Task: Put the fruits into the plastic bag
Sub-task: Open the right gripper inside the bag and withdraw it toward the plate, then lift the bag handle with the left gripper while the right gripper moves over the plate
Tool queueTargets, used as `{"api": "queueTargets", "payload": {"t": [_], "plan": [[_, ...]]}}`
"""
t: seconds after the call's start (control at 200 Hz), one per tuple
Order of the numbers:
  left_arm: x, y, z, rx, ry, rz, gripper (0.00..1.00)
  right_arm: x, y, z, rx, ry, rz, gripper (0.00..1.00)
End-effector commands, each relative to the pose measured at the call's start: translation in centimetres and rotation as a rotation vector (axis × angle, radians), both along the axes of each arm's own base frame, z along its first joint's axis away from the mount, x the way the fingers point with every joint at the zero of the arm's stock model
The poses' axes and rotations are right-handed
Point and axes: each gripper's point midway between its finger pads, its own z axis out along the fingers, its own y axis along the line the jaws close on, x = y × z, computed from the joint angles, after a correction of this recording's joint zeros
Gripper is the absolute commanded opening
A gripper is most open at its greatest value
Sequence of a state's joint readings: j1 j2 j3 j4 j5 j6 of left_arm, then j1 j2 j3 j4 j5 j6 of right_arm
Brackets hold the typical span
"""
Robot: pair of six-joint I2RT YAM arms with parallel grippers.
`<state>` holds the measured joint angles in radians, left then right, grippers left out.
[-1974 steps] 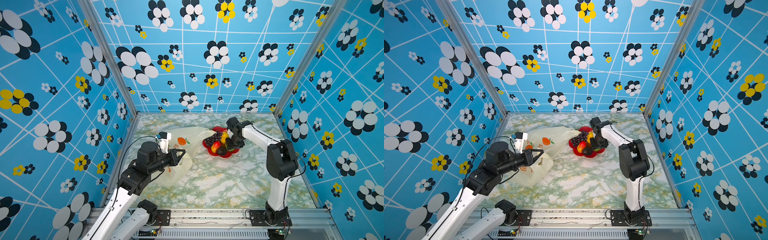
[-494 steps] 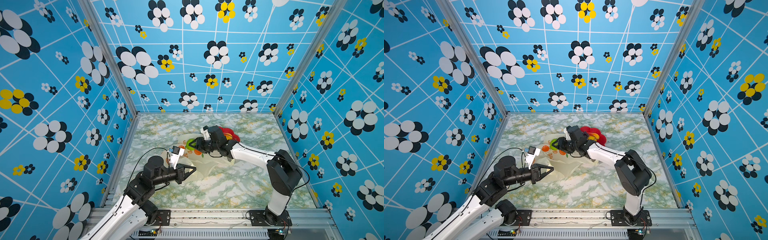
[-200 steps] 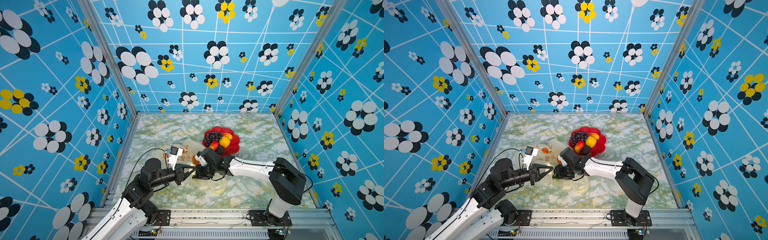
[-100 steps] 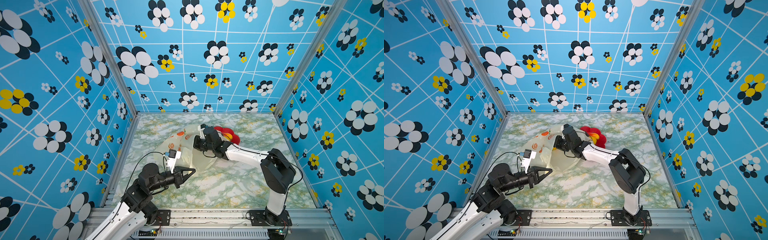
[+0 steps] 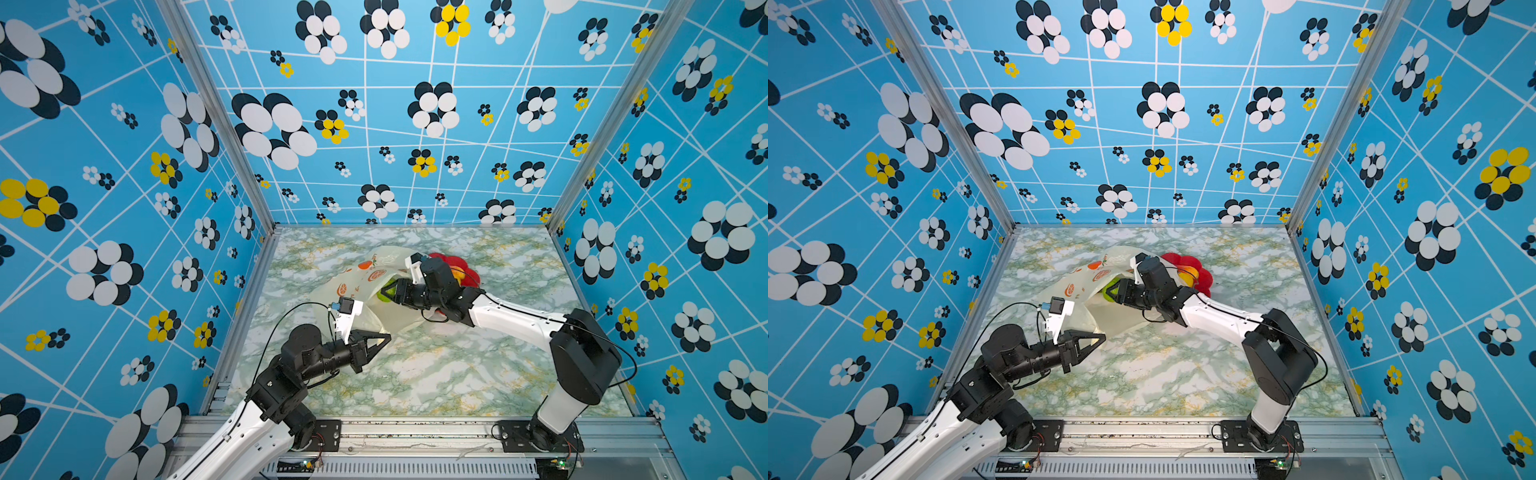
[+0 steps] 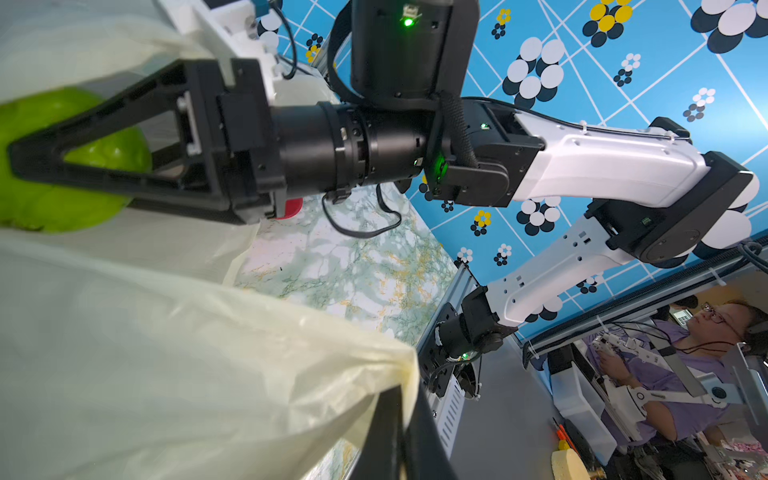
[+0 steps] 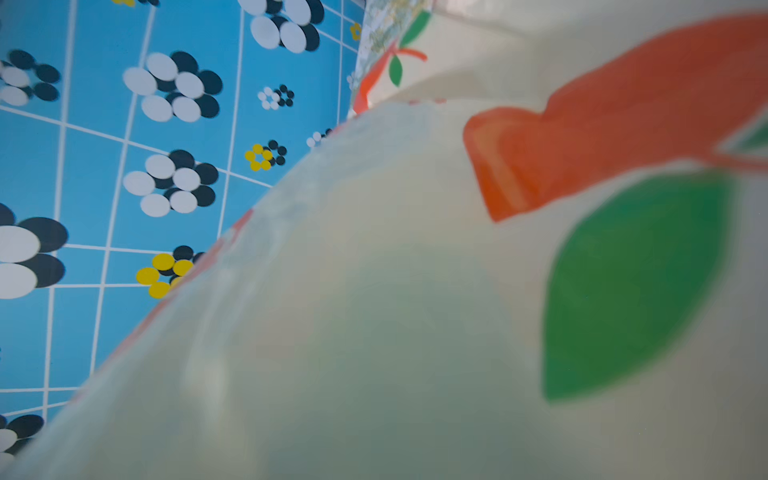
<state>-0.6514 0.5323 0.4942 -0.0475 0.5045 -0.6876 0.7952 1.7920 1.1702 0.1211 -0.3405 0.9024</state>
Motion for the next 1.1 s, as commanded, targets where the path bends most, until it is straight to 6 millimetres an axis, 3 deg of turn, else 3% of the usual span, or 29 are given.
{"api": "queueTargets", "payload": {"t": [0.0,0.13,0.3,0.395,0.695,0.785,0.805,1.095], "plan": [[-0.1,-0.1,1.0,-0.032,-0.047,-0.010,0.00,-0.7,3.0,-1.4,0.022,0.062,0.080,0.36],[0.5,1.0,0.5,0.003,-0.033,0.073,0.00,0.6,6.0,-1.2,0.083,0.103,0.113,0.42],[1.2,2.7,1.5,0.016,-0.063,0.173,0.00,1.3,8.3,1.6,0.129,0.085,0.171,0.66],[1.7,3.8,1.7,0.026,-0.059,0.233,0.00,1.0,8.0,2.2,0.107,0.071,0.185,0.79],[2.6,5.9,2.1,0.041,-0.058,0.357,0.00,-1.5,4.1,3.2,-0.059,0.027,0.265,0.83],[2.4,6.3,3.4,0.036,-0.086,0.365,0.00,-1.4,3.0,3.8,-0.103,0.015,0.283,0.83],[2.3,6.3,3.6,0.037,-0.089,0.364,0.00,-1.0,3.1,5.2,-0.094,-0.010,0.287,0.83],[0.3,8.5,9.3,0.015,-0.194,0.399,0.00,-0.1,3.4,9.9,-0.123,-0.078,0.326,0.84]]}}
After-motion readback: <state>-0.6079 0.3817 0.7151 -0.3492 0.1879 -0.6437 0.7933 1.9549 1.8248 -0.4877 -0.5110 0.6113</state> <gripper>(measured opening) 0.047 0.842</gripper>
